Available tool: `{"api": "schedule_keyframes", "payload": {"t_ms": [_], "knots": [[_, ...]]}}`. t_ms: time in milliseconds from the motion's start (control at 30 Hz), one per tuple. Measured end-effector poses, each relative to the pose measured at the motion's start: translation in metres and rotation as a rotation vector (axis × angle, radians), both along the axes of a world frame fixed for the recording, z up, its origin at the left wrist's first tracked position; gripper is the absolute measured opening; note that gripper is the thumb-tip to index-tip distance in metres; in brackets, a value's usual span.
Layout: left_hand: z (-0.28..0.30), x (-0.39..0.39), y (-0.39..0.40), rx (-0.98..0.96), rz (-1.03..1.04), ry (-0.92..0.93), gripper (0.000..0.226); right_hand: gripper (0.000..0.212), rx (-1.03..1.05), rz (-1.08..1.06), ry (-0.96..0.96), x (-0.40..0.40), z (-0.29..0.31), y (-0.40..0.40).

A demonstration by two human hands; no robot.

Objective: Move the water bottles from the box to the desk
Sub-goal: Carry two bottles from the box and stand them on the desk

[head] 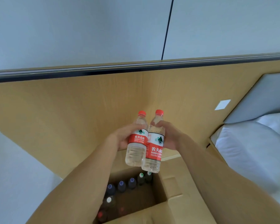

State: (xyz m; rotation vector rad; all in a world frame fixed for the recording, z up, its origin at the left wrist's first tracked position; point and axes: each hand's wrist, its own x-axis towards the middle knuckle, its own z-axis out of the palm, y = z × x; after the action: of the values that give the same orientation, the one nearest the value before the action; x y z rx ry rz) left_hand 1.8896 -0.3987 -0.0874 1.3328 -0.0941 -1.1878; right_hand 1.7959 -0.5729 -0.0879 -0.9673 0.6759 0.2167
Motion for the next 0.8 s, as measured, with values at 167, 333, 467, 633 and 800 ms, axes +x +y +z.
{"api": "schedule_keyframes", "payload": {"t_ms": [167, 333, 467, 633, 800], "knots": [[0.003, 0.007, 0.006, 0.016, -0.076, -0.058, 0.069, 0.038, -0.014, -0.152, 0.006, -0.011, -0.005, 0.018], [-0.004, -0.001, -0.002, 0.101, -0.191, -0.118, 0.05, 0.058, 0.056, -0.203, 0.082, -0.037, -0.009, 0.023], [-0.013, -0.021, -0.016, 0.088, -0.304, -0.097, 0.039, 0.069, 0.053, -0.206, 0.131, -0.072, -0.012, 0.02], [-0.022, -0.052, -0.042, 0.04, -0.469, -0.088, 0.058, 0.058, -0.019, -0.244, 0.077, -0.129, -0.013, 0.013], [-0.018, -0.098, -0.074, -0.055, -0.704, -0.099, 0.048, 0.05, -0.016, -0.306, -0.083, -0.198, -0.015, 0.003]]}}
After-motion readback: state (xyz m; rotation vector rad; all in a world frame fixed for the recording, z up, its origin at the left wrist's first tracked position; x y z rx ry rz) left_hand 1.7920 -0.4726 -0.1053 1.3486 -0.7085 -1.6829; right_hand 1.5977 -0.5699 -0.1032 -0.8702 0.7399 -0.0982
